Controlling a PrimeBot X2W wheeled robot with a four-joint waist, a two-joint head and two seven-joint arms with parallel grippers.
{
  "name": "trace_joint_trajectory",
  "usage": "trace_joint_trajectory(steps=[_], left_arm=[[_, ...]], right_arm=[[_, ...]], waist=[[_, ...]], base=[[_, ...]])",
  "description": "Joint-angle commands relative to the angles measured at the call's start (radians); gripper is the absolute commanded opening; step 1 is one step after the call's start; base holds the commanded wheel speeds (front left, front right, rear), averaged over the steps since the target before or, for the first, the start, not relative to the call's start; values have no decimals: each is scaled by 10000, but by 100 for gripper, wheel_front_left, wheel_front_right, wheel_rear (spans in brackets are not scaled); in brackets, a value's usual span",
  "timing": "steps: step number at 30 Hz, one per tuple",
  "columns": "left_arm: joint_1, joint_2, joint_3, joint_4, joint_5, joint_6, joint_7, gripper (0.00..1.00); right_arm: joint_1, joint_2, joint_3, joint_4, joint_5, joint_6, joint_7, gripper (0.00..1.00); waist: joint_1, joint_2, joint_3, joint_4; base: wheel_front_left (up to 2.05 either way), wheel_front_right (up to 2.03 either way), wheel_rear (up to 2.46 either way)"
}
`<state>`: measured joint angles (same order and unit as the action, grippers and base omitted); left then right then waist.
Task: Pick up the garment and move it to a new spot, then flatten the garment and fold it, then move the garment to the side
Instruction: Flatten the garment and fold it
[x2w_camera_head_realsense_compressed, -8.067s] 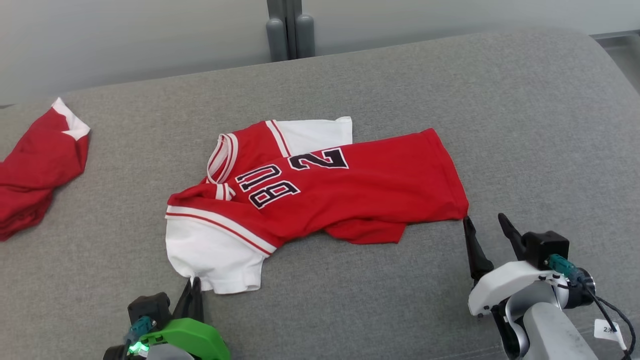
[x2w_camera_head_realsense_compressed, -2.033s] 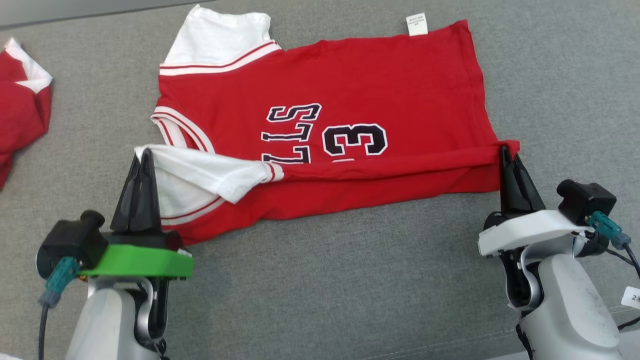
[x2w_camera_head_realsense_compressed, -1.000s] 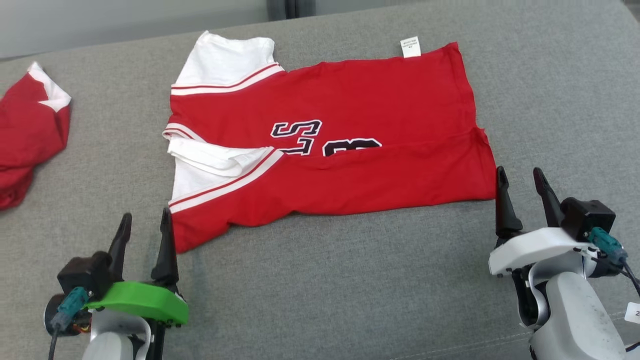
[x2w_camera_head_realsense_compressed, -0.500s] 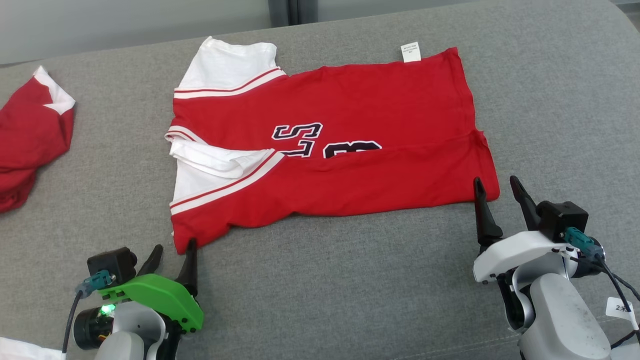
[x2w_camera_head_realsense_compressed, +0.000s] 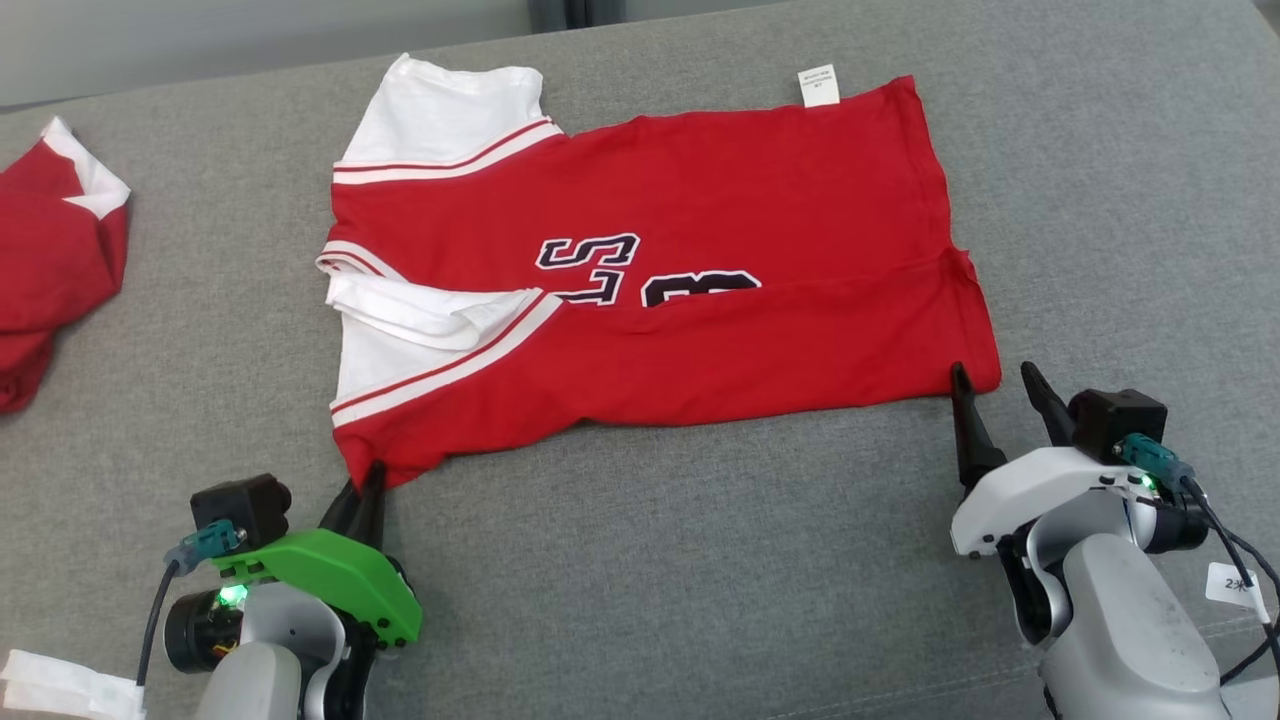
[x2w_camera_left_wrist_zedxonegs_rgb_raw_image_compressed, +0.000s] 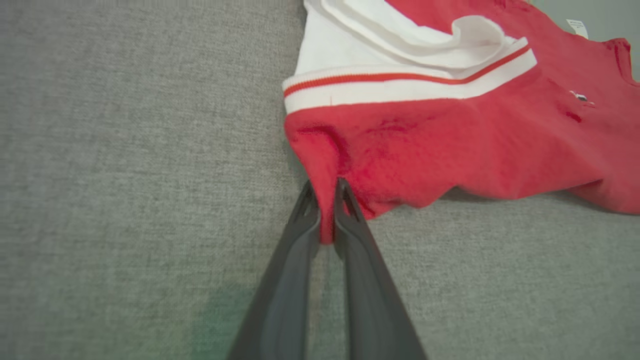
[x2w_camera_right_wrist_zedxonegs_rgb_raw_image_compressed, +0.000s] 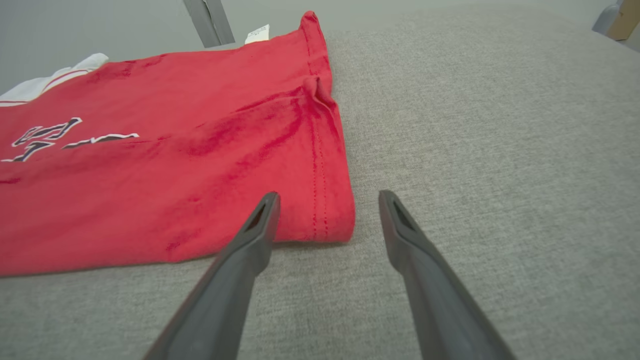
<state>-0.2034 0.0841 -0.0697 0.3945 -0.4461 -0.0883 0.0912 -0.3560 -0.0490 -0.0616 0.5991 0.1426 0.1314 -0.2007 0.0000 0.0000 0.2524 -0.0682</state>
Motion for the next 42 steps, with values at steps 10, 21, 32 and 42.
trace_joint_trajectory(steps=[10, 21, 32, 42], left_arm=[[58, 133, -56, -933, 48, 50, -363, 0], [786, 382, -76, -2426, 91, 171, -288, 0], [3430, 504, -122, -5189, -161, 657, 629, 0], [4452, 151, -378, -4919, -422, 908, 553, 28]], right_arm=[[-860, -23, -30, 1700, 209, -14, 516, 81], [-1349, -35, -165, 1646, 621, -14, -22, 0], [1119, -38, -384, -1416, 420, -16, 1421, 0], [2867, -37, -542, -3075, 863, -14, 2221, 75]], waist=[[0, 0, -2, 363], [0, 0, -315, 340], [0, 0, -434, 117], [0, 0, -353, 7]], base=[[0, 0, 0], [0, 0, 0], [0, 0, 0], [0, 0, 0]])
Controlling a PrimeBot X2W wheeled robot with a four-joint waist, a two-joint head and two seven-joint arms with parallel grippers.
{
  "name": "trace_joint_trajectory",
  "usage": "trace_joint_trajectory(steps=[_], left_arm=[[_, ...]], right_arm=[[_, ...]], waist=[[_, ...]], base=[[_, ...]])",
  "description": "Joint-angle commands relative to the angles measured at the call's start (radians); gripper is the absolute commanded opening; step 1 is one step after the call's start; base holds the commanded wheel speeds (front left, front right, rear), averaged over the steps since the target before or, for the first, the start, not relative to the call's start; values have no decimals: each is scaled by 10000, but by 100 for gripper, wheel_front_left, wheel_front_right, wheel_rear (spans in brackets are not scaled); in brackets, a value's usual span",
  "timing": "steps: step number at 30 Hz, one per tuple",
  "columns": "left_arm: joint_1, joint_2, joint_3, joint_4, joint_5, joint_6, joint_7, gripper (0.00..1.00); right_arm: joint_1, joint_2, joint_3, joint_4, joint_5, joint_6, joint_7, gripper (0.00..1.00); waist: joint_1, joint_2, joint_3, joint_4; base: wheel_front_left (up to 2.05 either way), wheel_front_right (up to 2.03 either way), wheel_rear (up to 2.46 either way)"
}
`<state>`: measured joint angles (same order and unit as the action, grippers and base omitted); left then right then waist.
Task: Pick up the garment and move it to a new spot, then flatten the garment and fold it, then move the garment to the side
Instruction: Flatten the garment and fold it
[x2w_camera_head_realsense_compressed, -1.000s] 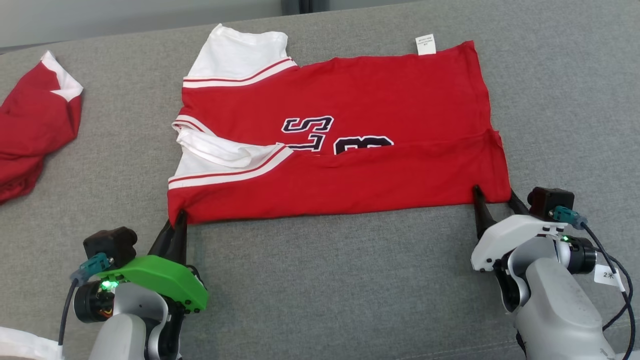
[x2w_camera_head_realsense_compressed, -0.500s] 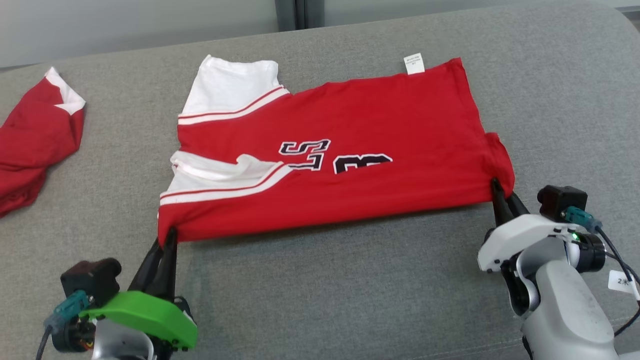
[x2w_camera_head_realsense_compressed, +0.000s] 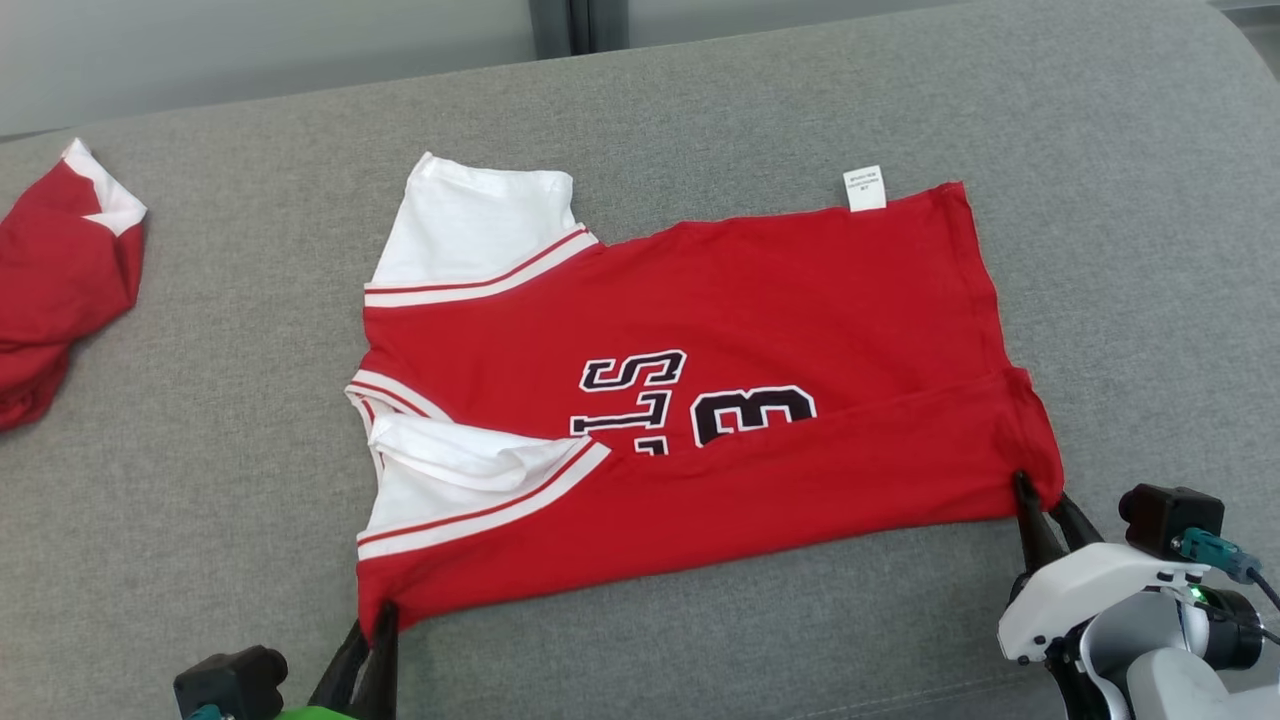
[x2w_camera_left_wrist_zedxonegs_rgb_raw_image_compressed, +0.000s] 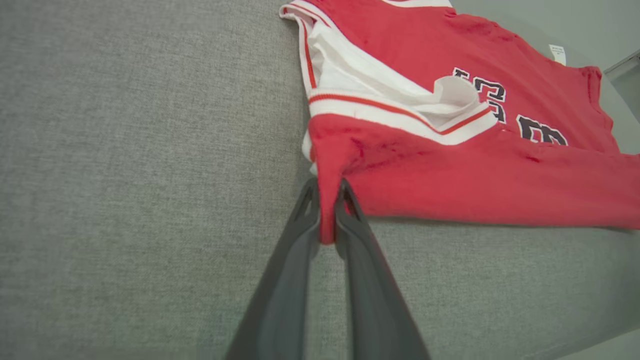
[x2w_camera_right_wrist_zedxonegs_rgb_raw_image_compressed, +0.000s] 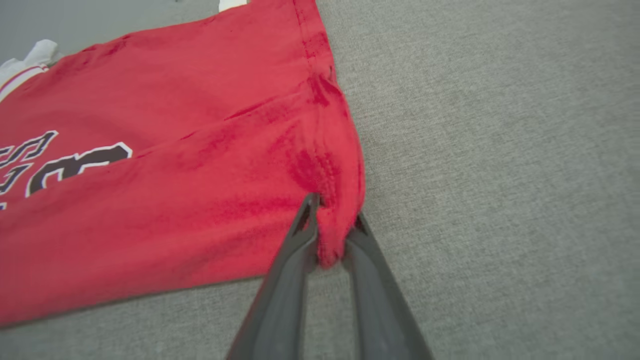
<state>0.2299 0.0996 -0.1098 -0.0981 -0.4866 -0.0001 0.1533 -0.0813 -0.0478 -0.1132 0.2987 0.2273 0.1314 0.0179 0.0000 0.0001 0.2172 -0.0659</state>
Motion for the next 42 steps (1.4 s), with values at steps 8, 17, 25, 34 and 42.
trace_joint_trajectory(steps=[8, 17, 25, 34, 42], left_arm=[[-169, 496, 237, -214, 91, -49, 33, 100], [-4153, 1890, -91, -541, 667, -653, 1818, 100], [-8418, 3128, -454, 1276, 720, -1065, 4043, 100], [-10797, 4003, -308, 3415, 353, -1186, 5317, 100], [-11171, 4326, -146, 3992, -452, -1184, 6125, 100]], right_arm=[[368, -44, -290, -646, -114, -14, 112, 100], [-539, -36, -363, -1484, -629, -14, 343, 100], [-2277, -37, 817, -1789, -448, -14, 339, 100], [-4210, -27, 1778, -1551, -562, -14, 8, 100], [-4845, -28, 1983, -1099, -430, -14, -344, 100]], waist=[[0, -1, -36, -116], [0, -1, 496, -351], [0, -1, 1975, -1240], [0, -1, 3462, -2359], [0, -1, 3956, -2778]], base=[[0, 0, 0], [0, 0, 0], [0, 0, 0], [0, 0, 0], [0, 0, 0]])
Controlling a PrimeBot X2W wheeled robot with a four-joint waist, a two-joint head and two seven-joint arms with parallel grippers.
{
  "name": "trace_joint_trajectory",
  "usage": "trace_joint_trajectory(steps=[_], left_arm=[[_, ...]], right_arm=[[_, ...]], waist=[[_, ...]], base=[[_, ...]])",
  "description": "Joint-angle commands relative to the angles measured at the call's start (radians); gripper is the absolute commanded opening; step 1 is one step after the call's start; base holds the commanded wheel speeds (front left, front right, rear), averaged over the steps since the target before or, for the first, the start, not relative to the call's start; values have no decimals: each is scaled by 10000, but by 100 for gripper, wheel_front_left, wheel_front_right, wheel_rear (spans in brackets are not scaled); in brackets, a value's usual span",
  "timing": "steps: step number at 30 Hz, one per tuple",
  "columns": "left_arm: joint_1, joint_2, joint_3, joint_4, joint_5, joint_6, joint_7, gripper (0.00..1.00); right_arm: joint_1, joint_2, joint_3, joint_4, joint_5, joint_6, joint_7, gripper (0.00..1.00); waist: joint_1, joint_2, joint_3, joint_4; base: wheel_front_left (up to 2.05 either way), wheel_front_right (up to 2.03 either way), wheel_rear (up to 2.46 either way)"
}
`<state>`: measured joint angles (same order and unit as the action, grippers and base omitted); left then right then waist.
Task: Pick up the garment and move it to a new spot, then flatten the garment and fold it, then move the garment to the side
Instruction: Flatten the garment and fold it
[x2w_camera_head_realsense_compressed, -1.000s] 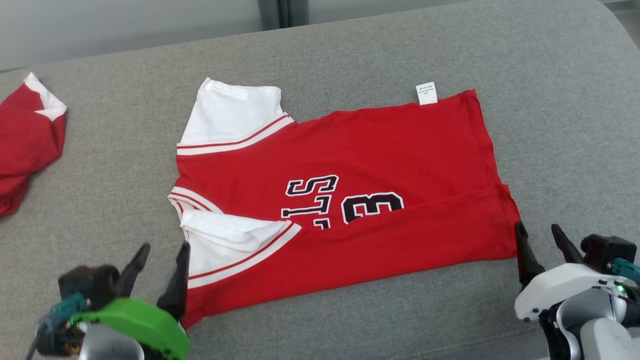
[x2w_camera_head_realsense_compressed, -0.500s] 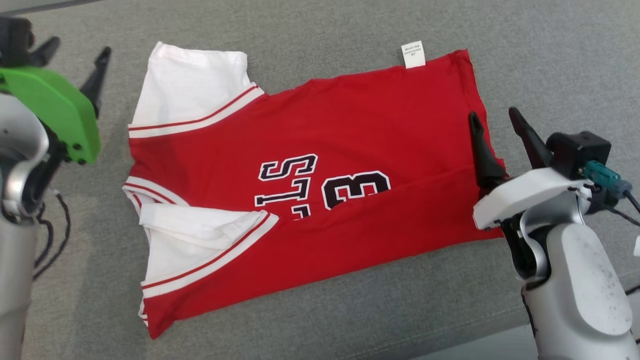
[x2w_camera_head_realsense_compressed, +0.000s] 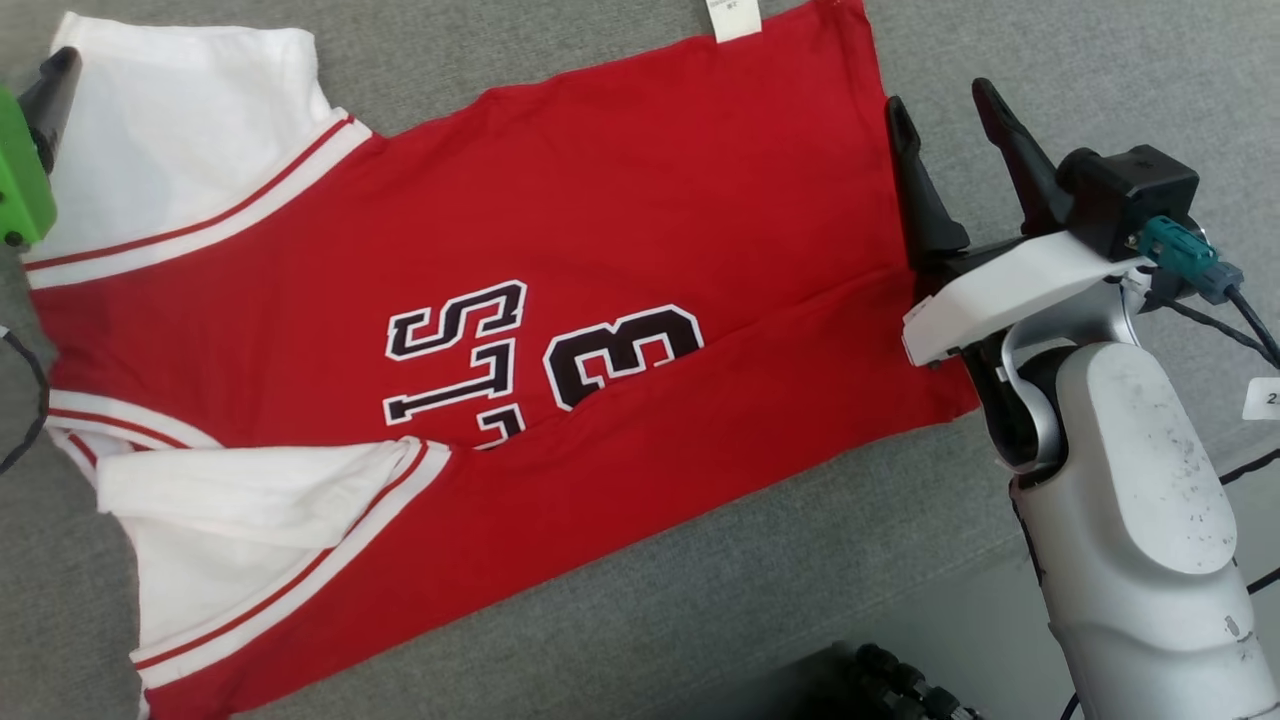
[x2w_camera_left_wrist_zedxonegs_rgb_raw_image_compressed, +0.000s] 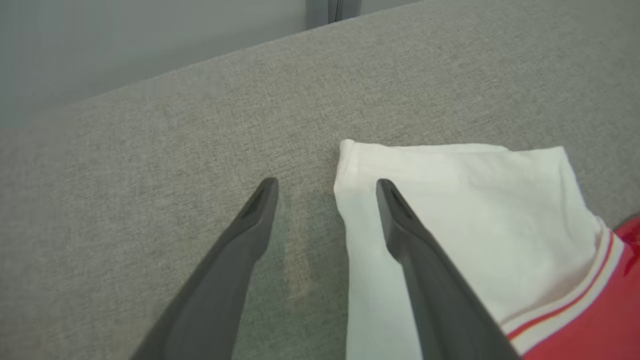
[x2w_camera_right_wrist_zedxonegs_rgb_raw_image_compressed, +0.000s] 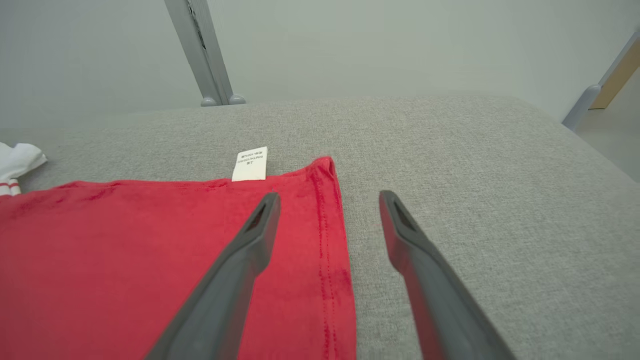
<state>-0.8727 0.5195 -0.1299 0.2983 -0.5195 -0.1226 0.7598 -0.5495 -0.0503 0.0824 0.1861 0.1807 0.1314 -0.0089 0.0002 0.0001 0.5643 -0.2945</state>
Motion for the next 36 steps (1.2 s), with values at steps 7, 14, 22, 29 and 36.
trace_joint_trajectory(steps=[7, 14, 22, 29, 36], left_arm=[[-186, 424, 212, 194, -149, 230, 363, 100], [-99, 307, 133, 270, -198, 409, 443, 4], [-118, 28, -151, -124, -531, 187, 262, 0], [-204, -459, -486, -394, -810, 35, -516, 0], [-96, -803, -937, -602, -1088, -46, -1298, 0]], right_arm=[[-505, -5, 334, 392, 215, -14, -277, 100], [-1123, -3, 501, 639, -145, -14, -115, 100], [-2268, -374, 734, 1459, -749, -14, 754, 100], [-3184, -1142, 1004, 2835, -995, -14, 1370, 100], [-3960, -1888, 1606, 4182, -719, -16, 2018, 100]], waist=[[-2, -1, 669, -719], [-2, -1, 719, -649], [-2, -1, 473, -64], [-2, -1, 93, 656], [-2, -1, -136, 1337]], base=[[0, 0, 0], [0, 0, 0], [0, 0, 0], [0, 0, 0], [0, 0, 0]])
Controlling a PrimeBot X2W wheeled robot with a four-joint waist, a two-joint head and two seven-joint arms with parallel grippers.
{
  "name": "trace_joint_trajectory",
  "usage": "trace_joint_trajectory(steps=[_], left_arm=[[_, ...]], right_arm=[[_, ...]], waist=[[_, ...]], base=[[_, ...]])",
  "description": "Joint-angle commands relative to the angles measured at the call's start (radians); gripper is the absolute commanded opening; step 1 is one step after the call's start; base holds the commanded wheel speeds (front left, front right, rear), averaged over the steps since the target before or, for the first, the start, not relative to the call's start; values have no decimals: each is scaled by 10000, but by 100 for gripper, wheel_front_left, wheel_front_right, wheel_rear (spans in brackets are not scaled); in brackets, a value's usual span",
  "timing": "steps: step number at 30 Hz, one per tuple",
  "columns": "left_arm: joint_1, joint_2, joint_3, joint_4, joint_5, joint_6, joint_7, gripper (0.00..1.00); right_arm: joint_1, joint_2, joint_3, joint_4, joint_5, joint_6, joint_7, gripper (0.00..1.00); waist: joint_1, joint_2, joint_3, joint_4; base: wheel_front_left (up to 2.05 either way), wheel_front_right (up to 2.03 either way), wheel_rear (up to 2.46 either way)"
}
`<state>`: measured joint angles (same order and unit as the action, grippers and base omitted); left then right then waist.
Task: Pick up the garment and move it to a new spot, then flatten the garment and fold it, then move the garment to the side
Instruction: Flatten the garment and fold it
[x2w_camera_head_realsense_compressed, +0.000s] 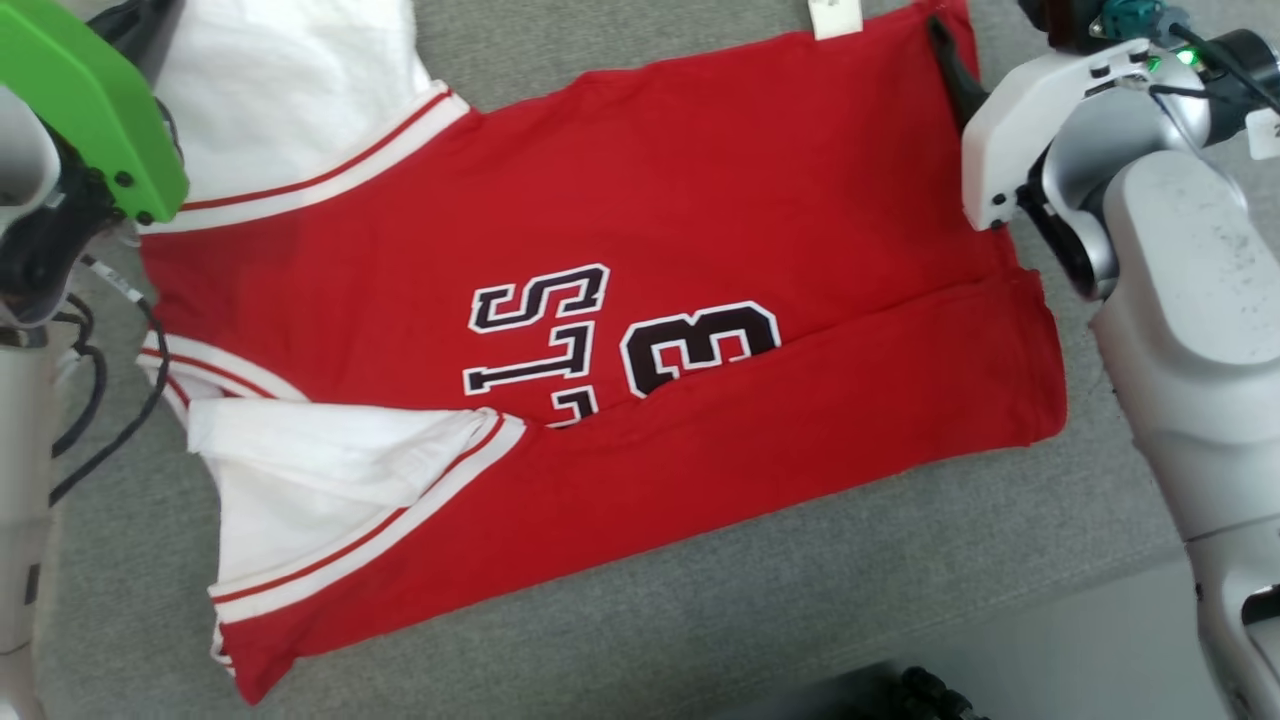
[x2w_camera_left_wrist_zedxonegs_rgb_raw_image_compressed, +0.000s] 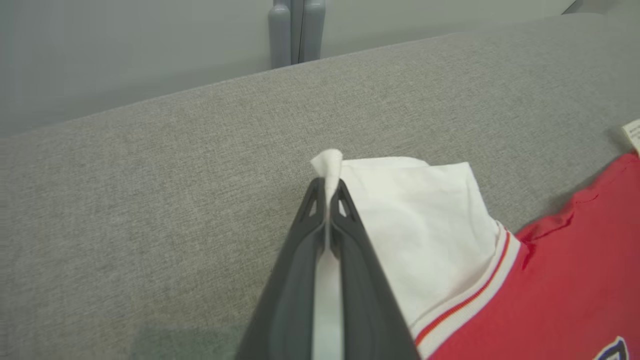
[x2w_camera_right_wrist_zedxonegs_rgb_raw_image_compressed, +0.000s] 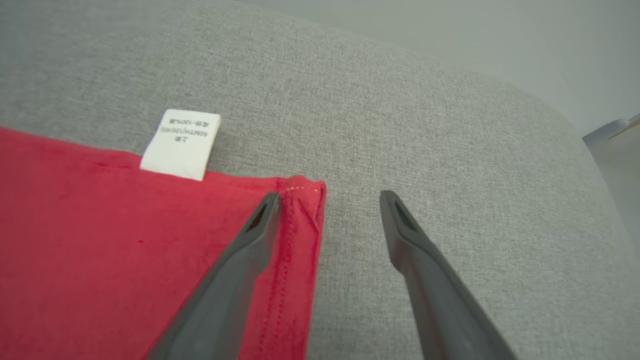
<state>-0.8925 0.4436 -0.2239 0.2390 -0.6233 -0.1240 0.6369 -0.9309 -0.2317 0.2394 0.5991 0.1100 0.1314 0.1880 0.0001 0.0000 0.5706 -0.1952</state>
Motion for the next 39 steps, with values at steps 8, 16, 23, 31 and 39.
trace_joint_trajectory(steps=[8, 16, 23, 31, 39], left_arm=[[232, -260, -427, 27, -327, -56, -630, 0], [296, -175, -630, 205, -415, -64, -1123, 0], [438, -85, -738, 281, -532, -69, -1670, 0], [2047, 355, -1013, -863, -984, -72, -2540, 0], [4842, 660, -791, -2577, -1231, 207, -3358, 0]], right_arm=[[-855, -586, 1203, 1284, 1115, -14, 913, 37], [-1274, -904, 1787, 1779, 1756, -14, 450, 0], [-1347, -851, 1908, 1954, 1799, -14, -828, 0], [-12, -1208, 2079, 1475, 2085, -15, -2371, 0], [2100, -1526, 1513, 601, 2202, -15, -2953, 0]], waist=[[-1, 0, -364, 808], [-1, 0, -568, 914], [-1, 0, -1145, 883], [-1, 0, -2093, 992], [-1, 0, -2858, 1246]], base=[[0, 0, 0], [0, 0, 0], [0, 0, 0], [0, 0, 0], [0, 0, 0]])
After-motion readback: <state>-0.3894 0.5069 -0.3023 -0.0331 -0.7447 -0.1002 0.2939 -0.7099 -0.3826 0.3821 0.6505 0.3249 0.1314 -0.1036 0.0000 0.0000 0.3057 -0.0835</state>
